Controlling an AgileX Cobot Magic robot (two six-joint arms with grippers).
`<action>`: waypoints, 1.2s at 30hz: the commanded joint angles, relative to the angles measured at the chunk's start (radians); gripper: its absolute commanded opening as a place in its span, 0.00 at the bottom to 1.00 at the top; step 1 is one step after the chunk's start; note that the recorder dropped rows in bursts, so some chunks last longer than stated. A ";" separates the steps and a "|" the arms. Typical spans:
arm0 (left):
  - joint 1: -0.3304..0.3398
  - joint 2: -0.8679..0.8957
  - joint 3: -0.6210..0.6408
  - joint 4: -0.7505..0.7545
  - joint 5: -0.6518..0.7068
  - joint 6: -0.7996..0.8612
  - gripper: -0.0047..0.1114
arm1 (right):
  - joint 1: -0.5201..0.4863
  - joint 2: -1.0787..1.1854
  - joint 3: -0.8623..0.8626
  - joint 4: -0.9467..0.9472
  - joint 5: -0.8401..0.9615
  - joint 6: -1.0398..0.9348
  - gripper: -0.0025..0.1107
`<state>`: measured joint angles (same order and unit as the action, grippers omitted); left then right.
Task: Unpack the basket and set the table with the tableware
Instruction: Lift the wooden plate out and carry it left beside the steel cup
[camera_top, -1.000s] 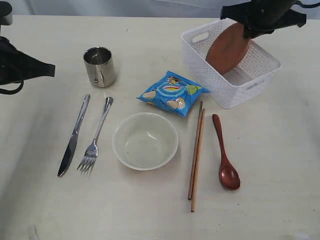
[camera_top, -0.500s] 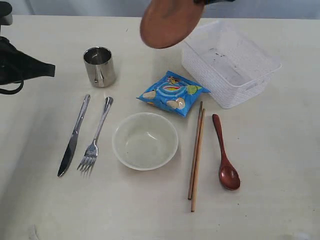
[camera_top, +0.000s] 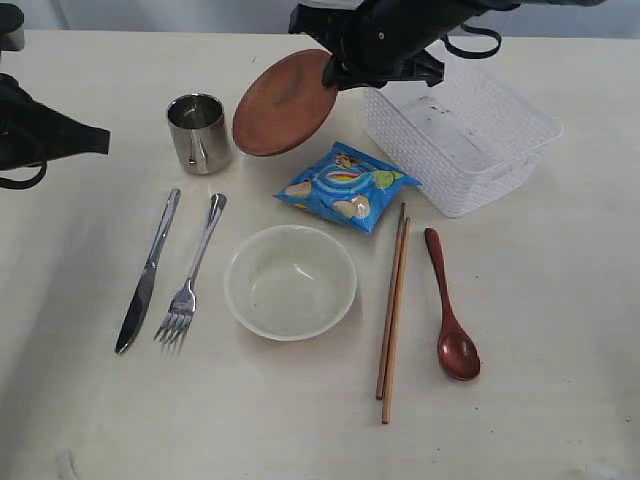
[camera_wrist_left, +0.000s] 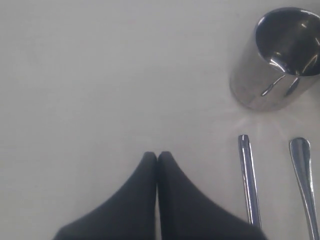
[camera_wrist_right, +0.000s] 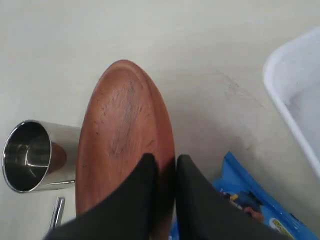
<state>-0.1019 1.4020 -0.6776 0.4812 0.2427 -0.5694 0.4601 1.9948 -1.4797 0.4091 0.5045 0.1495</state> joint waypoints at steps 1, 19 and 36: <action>0.003 -0.001 0.007 -0.010 0.009 -0.007 0.04 | 0.000 0.017 0.003 0.069 -0.035 0.016 0.02; 0.003 -0.001 0.007 -0.010 0.009 -0.007 0.04 | 0.000 0.117 0.004 0.110 -0.086 0.156 0.02; 0.003 -0.001 0.007 -0.010 0.009 -0.007 0.04 | 0.000 0.119 0.004 0.106 -0.053 0.200 0.02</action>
<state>-0.1019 1.4020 -0.6776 0.4812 0.2447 -0.5711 0.4635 2.1142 -1.4852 0.5187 0.4326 0.3403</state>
